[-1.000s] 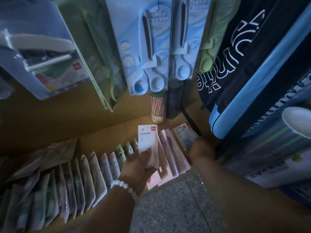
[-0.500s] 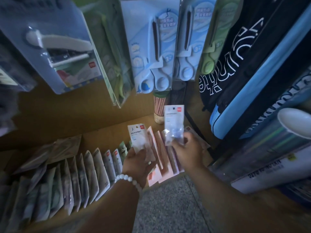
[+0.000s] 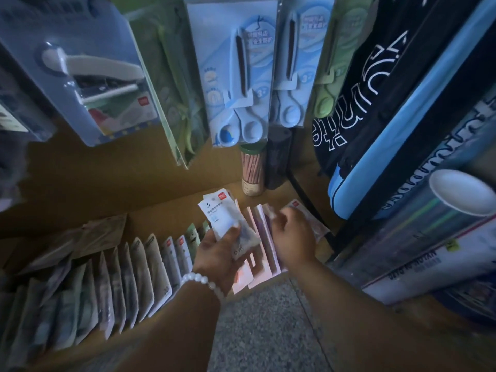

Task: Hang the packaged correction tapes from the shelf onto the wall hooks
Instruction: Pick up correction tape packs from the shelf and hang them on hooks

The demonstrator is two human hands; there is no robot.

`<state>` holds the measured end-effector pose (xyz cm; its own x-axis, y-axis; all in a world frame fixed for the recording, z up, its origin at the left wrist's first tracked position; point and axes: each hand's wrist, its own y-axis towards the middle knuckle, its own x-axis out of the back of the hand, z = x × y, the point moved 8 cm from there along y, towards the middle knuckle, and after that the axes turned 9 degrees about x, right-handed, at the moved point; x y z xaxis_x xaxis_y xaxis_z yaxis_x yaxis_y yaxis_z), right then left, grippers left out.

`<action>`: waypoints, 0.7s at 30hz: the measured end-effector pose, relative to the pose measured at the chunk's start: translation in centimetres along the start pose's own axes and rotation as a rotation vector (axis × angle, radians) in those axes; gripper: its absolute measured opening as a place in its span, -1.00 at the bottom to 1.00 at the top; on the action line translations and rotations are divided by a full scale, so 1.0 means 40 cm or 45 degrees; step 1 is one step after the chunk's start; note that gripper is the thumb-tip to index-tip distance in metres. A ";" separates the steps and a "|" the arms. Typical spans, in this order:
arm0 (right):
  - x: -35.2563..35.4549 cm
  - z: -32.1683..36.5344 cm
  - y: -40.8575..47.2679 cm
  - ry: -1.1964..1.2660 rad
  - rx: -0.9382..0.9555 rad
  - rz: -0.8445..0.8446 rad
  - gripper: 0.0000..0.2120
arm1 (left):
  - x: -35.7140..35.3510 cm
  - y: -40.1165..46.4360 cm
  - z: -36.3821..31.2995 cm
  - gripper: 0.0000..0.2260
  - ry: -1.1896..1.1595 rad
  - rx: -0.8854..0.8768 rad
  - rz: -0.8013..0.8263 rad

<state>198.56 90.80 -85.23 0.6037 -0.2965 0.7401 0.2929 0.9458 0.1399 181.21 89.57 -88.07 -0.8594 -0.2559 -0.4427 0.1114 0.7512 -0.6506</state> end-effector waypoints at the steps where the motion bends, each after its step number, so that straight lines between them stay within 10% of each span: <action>1: 0.004 -0.035 0.025 -0.086 -0.024 0.011 -0.68 | 0.003 0.004 0.001 -0.93 0.014 -0.012 -0.007; 10: -0.070 -0.257 0.102 -0.496 -0.307 0.464 -0.58 | -0.009 0.032 0.025 -0.87 0.038 0.023 0.040; 21: -0.046 -0.143 0.072 -0.898 0.062 0.338 -0.68 | 0.025 0.036 0.010 -0.86 0.106 0.013 -0.026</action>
<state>202.54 93.32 -89.93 0.0268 0.0818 0.9963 0.1604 0.9834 -0.0851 180.72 90.13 -89.70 -0.8998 -0.2195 -0.3770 0.0982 0.7401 -0.6653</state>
